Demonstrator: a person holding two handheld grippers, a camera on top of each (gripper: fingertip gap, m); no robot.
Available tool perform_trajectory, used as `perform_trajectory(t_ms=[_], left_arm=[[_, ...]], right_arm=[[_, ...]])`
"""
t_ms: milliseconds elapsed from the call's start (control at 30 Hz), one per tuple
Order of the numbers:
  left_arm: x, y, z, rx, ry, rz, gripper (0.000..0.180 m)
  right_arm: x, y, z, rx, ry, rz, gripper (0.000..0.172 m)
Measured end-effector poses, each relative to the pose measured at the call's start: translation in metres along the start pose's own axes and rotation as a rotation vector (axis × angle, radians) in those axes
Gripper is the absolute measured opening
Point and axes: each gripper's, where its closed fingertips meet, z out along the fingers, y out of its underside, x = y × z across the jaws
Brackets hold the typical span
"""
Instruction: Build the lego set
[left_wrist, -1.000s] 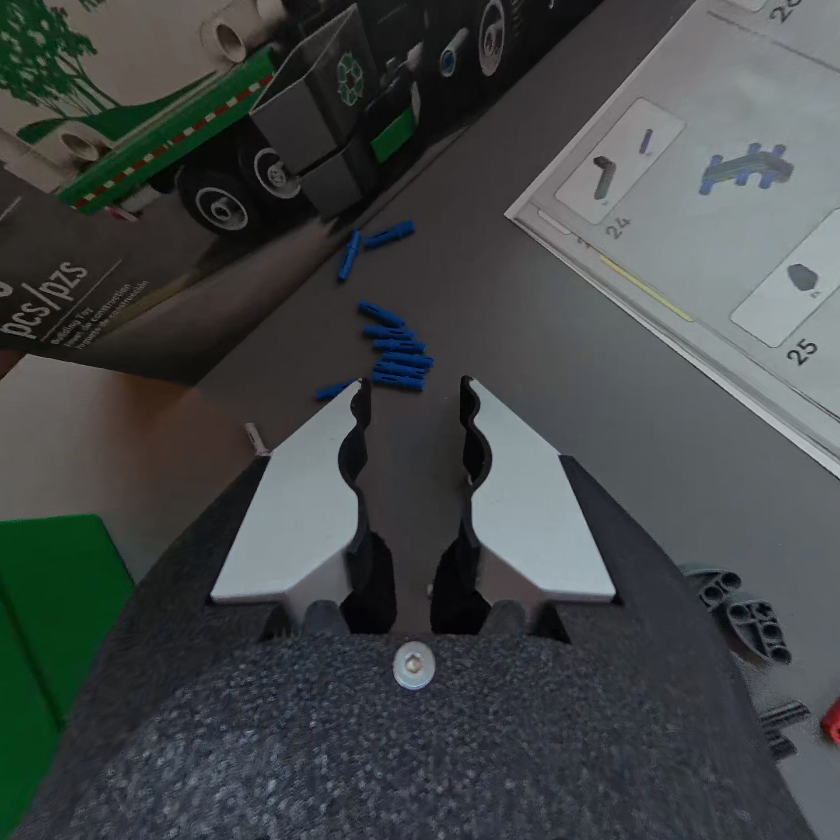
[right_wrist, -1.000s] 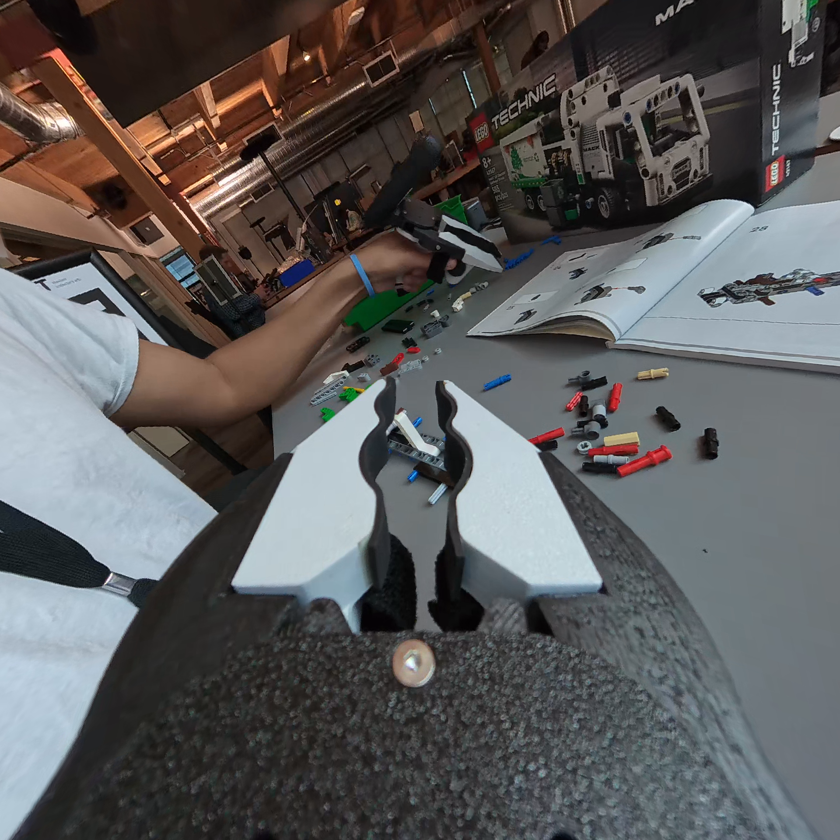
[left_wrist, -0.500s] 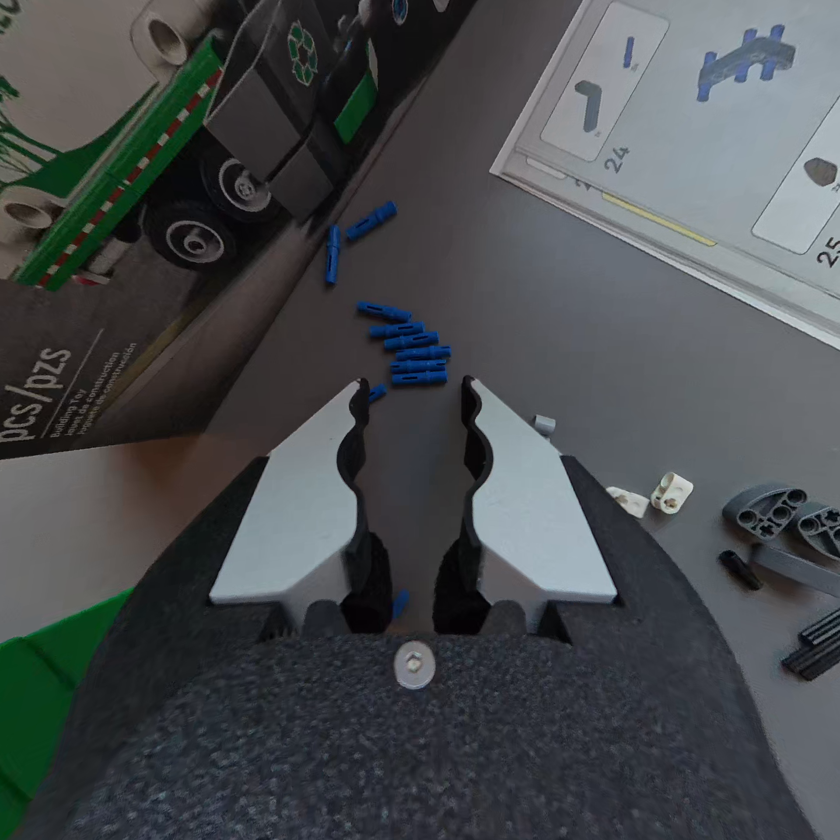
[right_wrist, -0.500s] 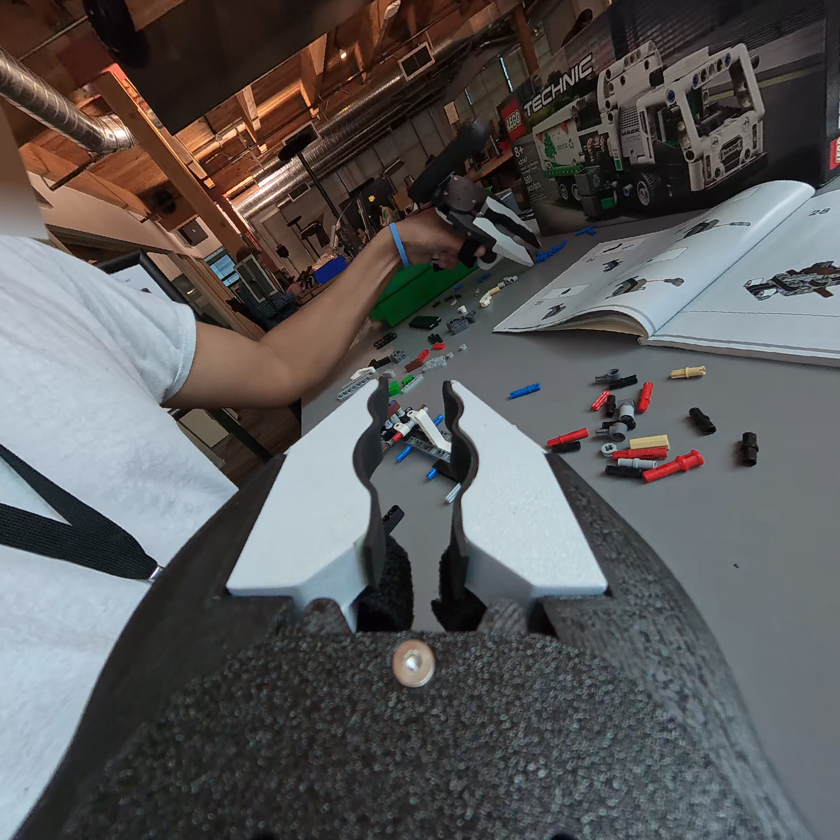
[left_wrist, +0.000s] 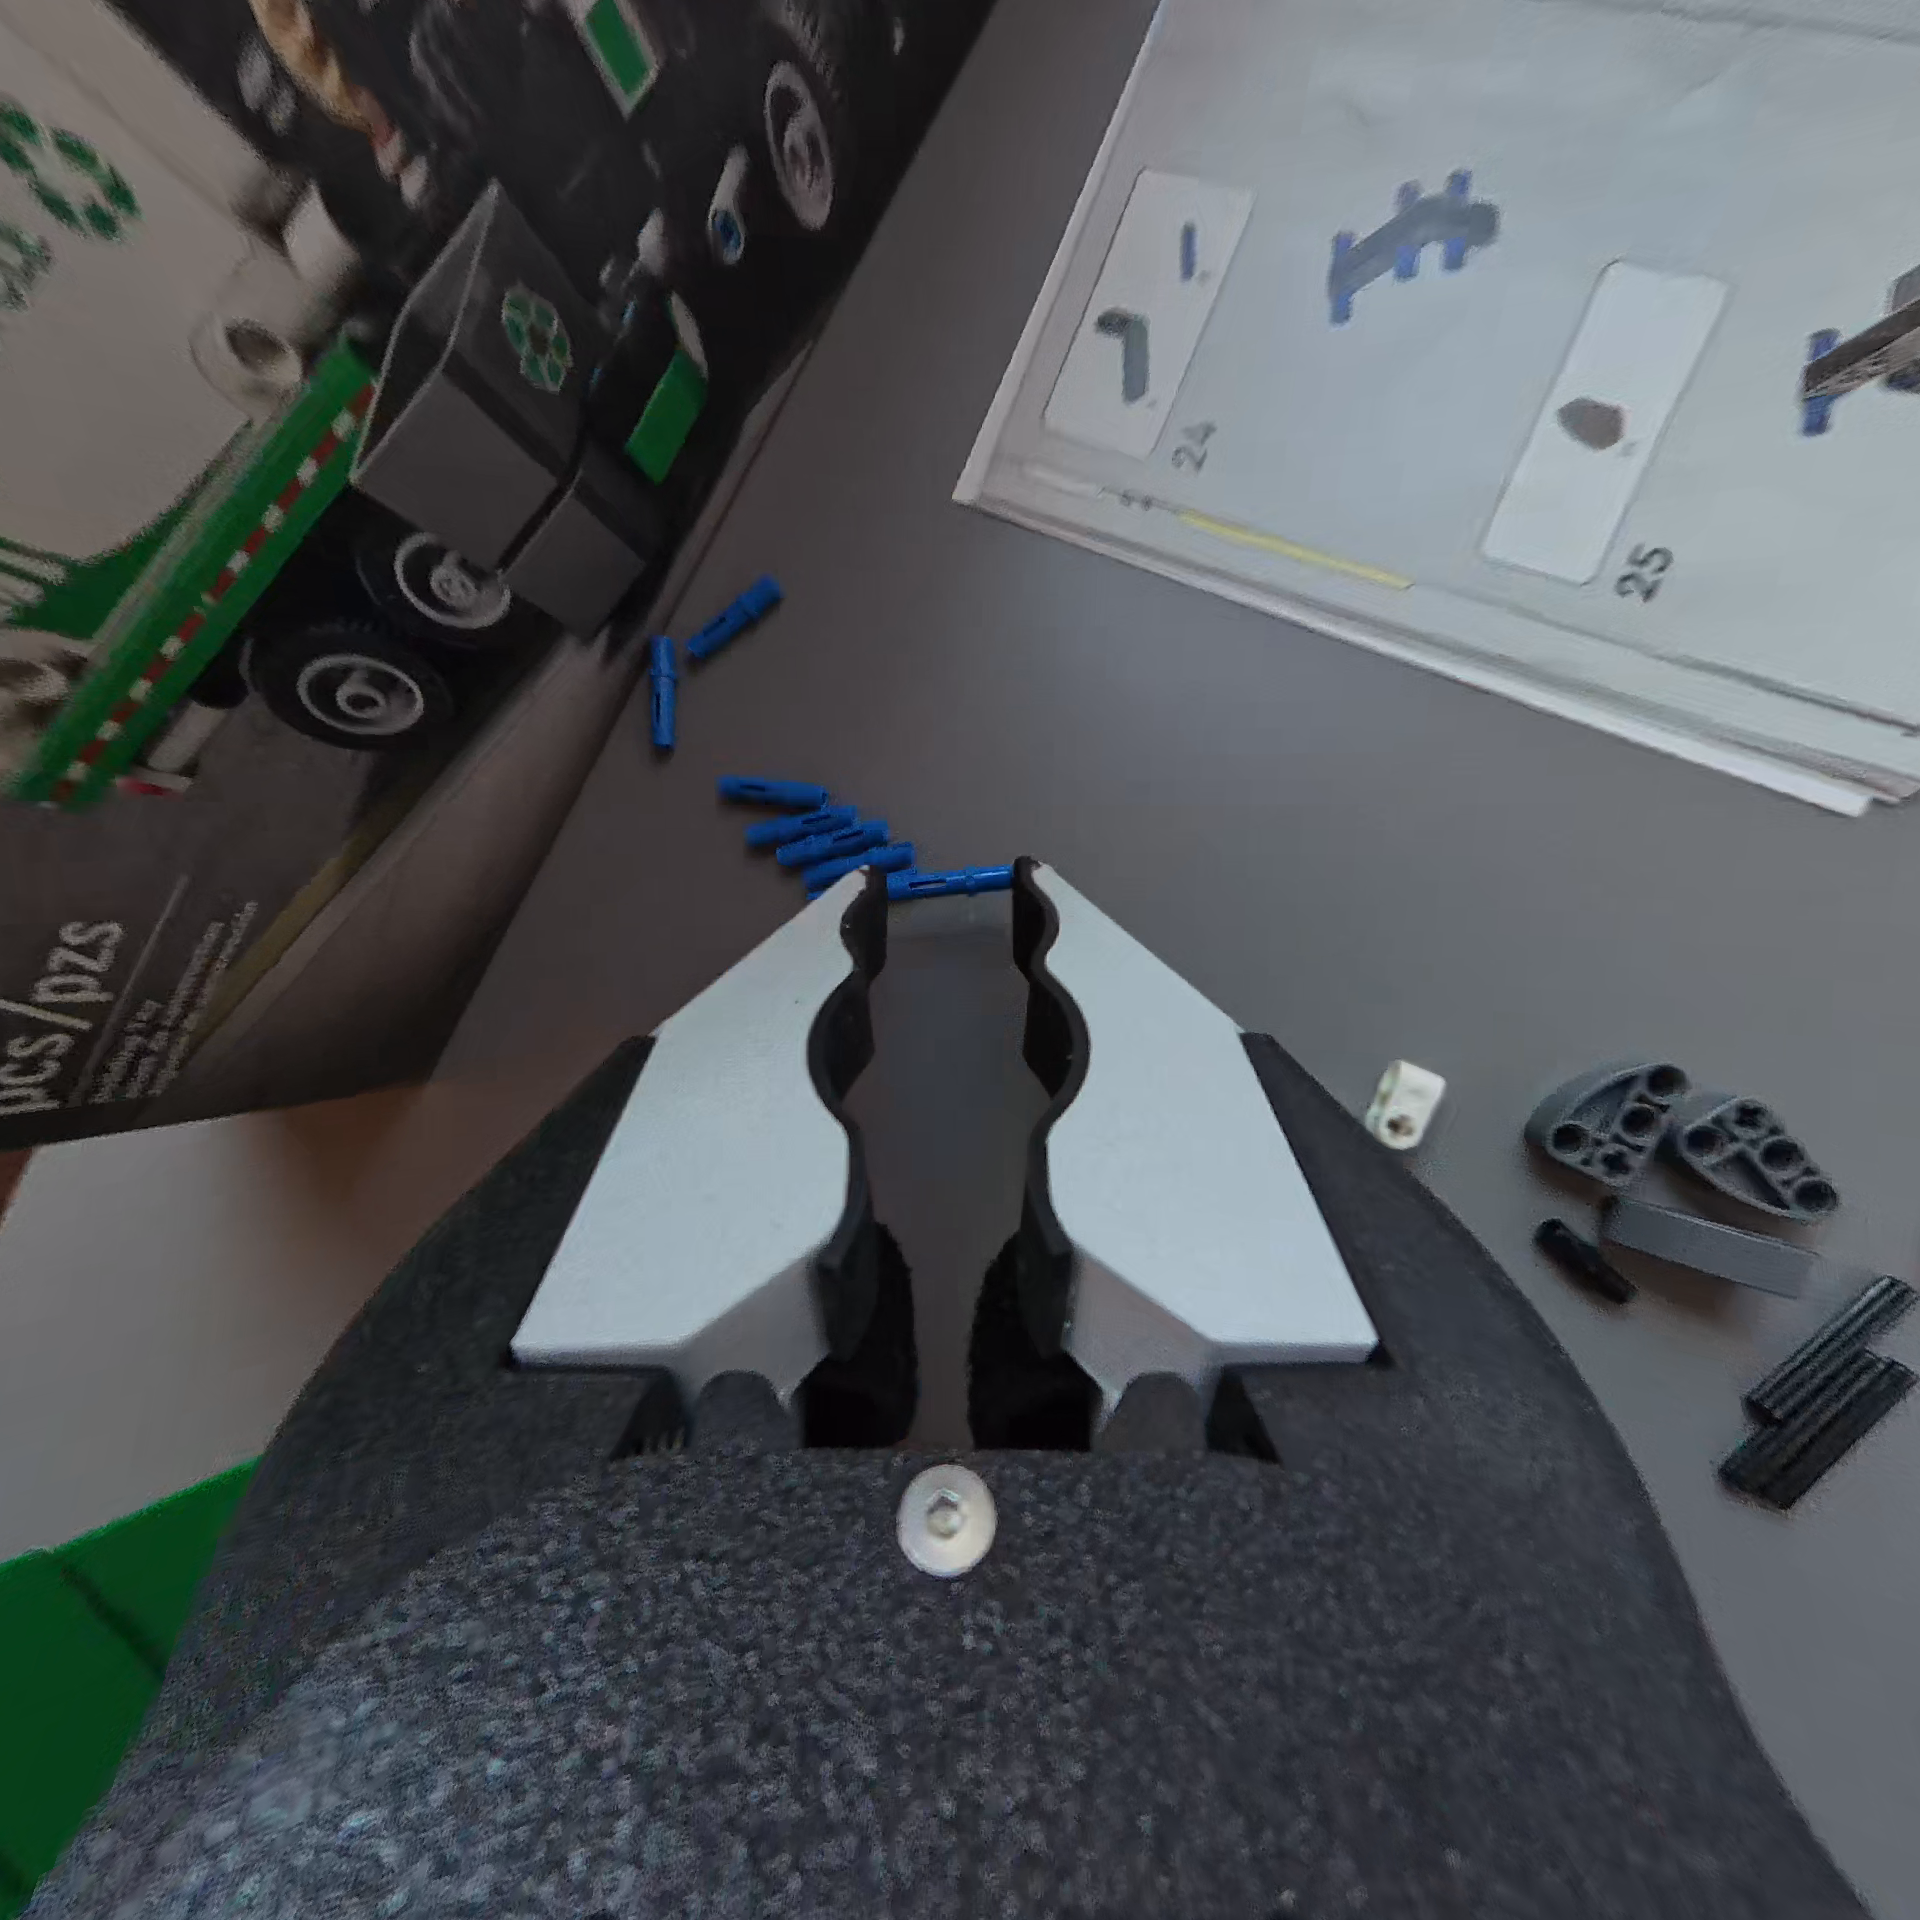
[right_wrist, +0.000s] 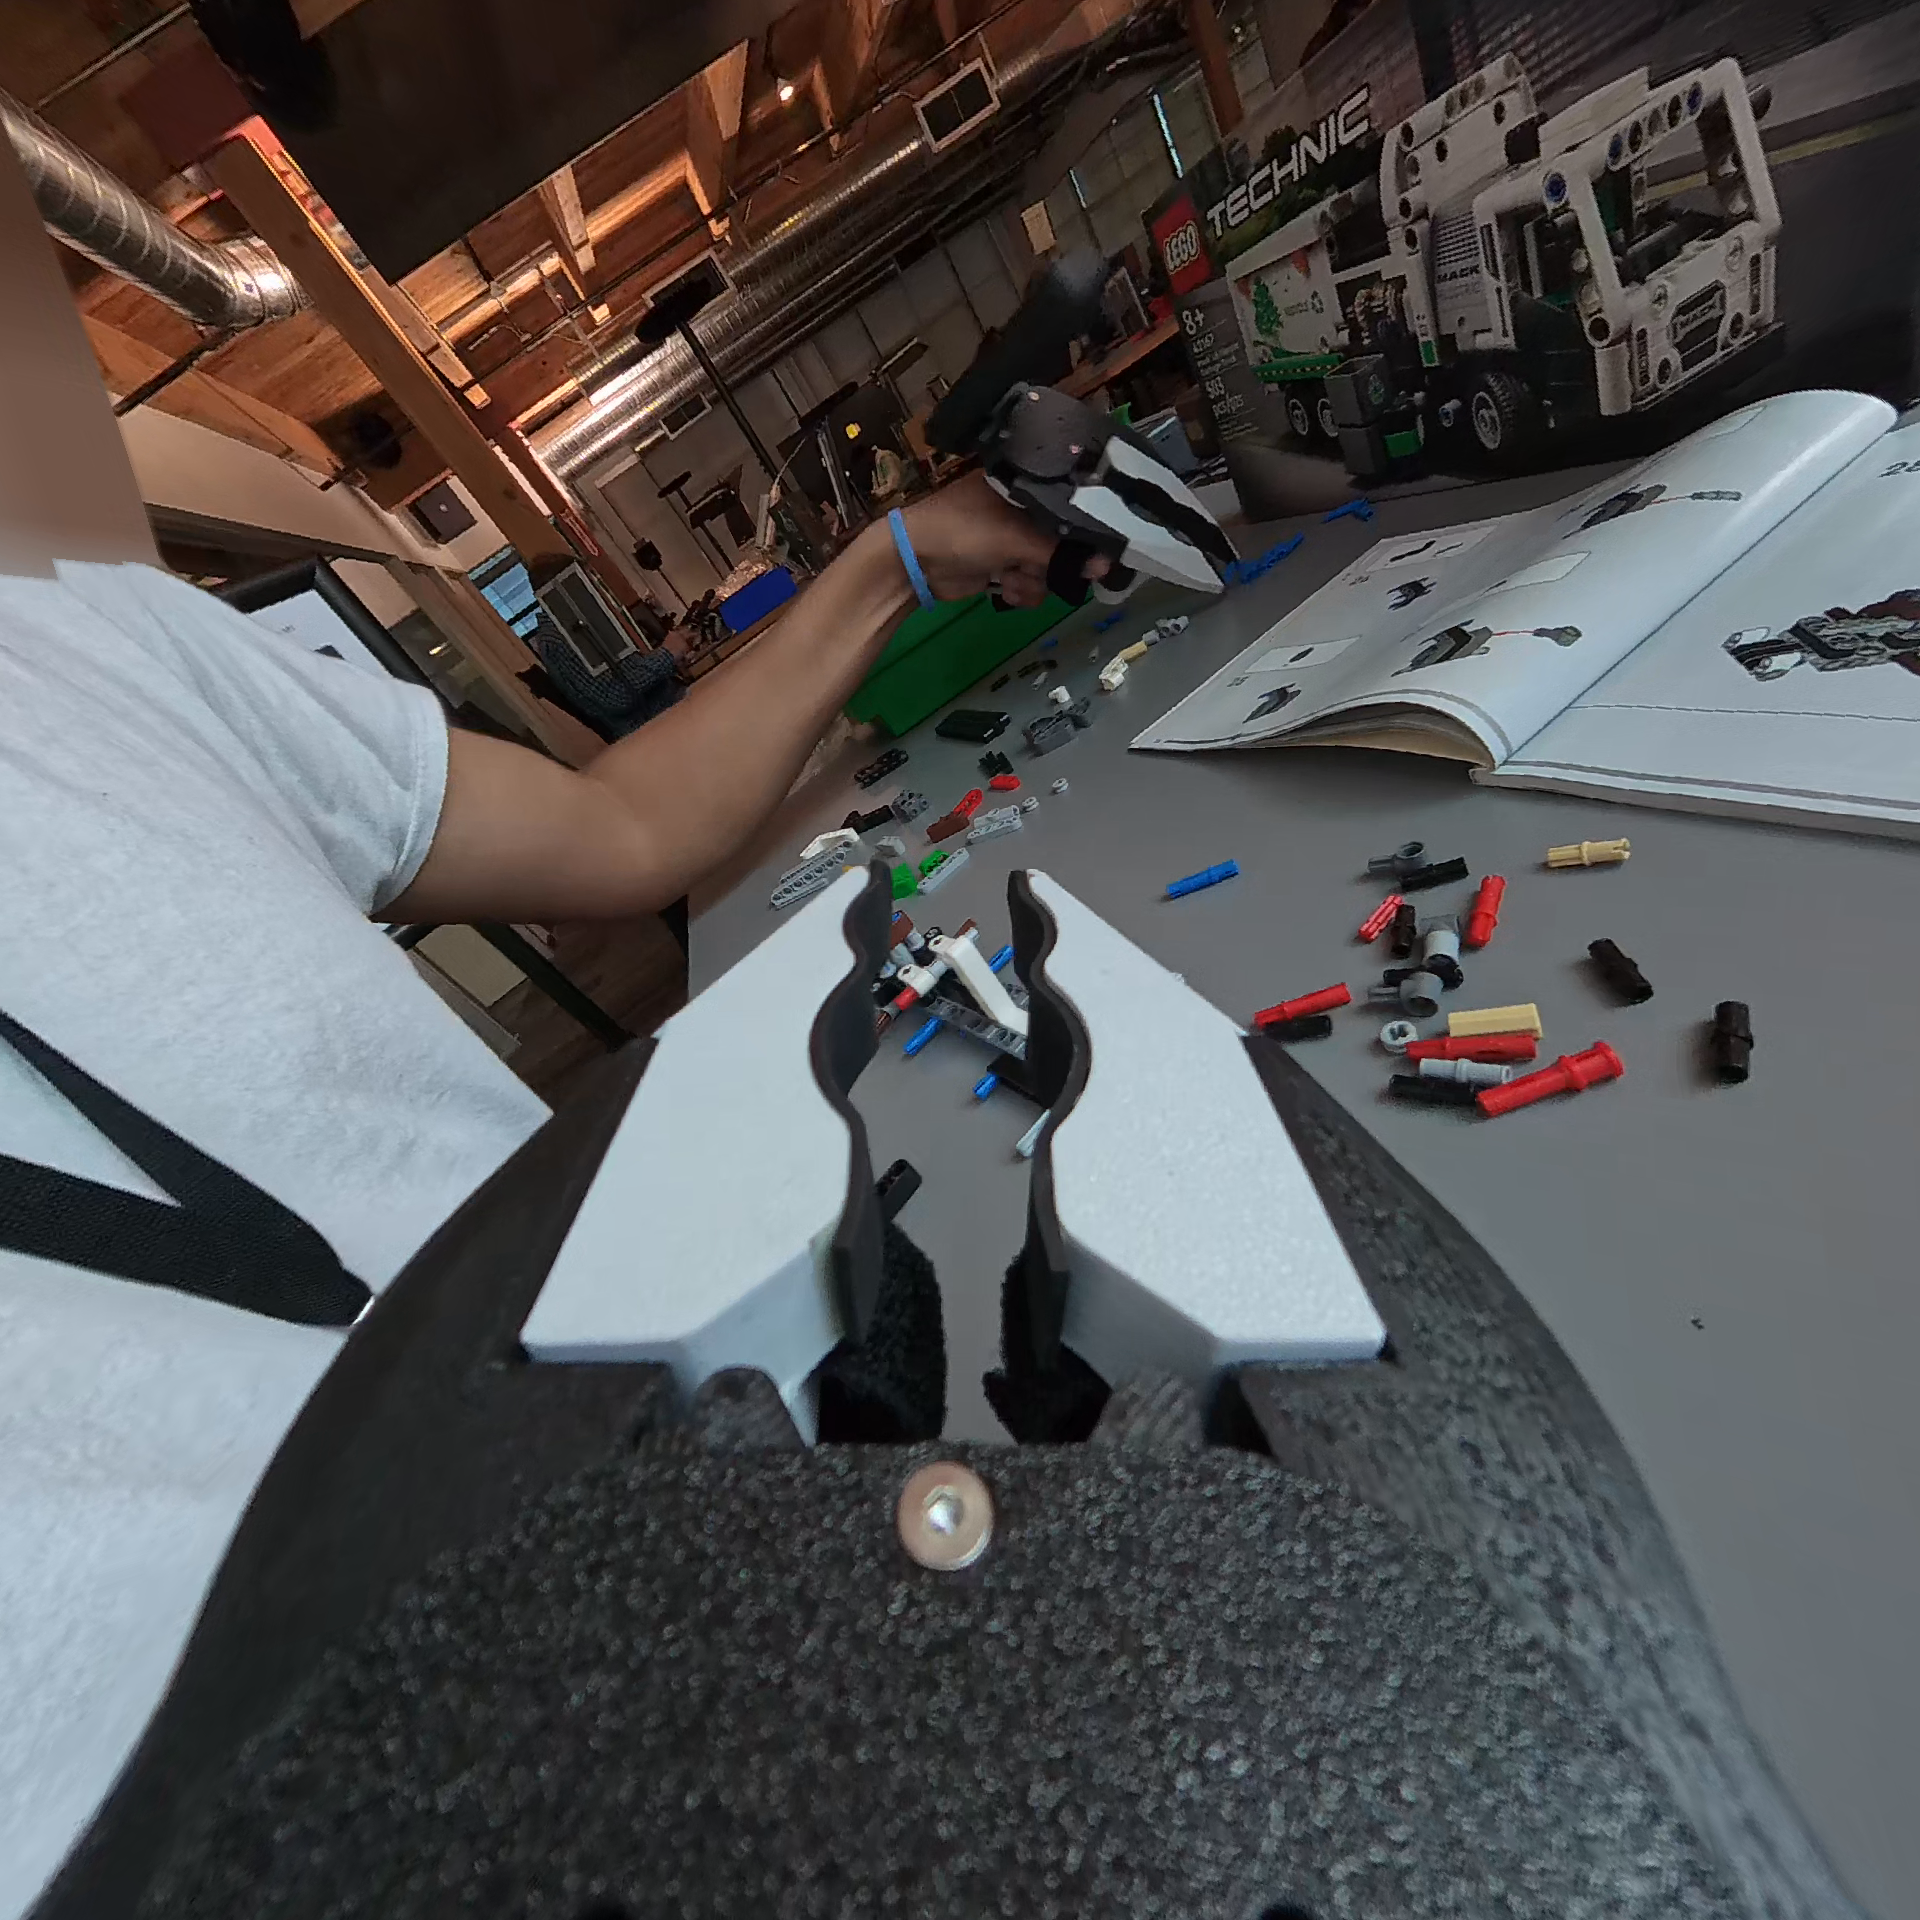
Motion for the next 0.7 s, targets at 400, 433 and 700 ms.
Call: perform_trajectory(t_ms=[400, 433, 700], left_arm=[[0.234, -0.157, -0.101, 0.731, 0.027, 0.600, 0.022], [0.244, -0.161, -0.104, 0.757, 0.042, 0.599, 0.022], [0.275, -0.157, -0.095, 0.763, 0.094, 0.615, 0.022]], right_arm=[[-0.006, -0.040, 0.116, -0.175, -0.286, 0.438, 0.036], [-0.007, -0.039, 0.121, -0.185, -0.299, 0.443, 0.036], [-0.015, -0.031, 0.114, -0.166, -0.307, 0.428, 0.003]])
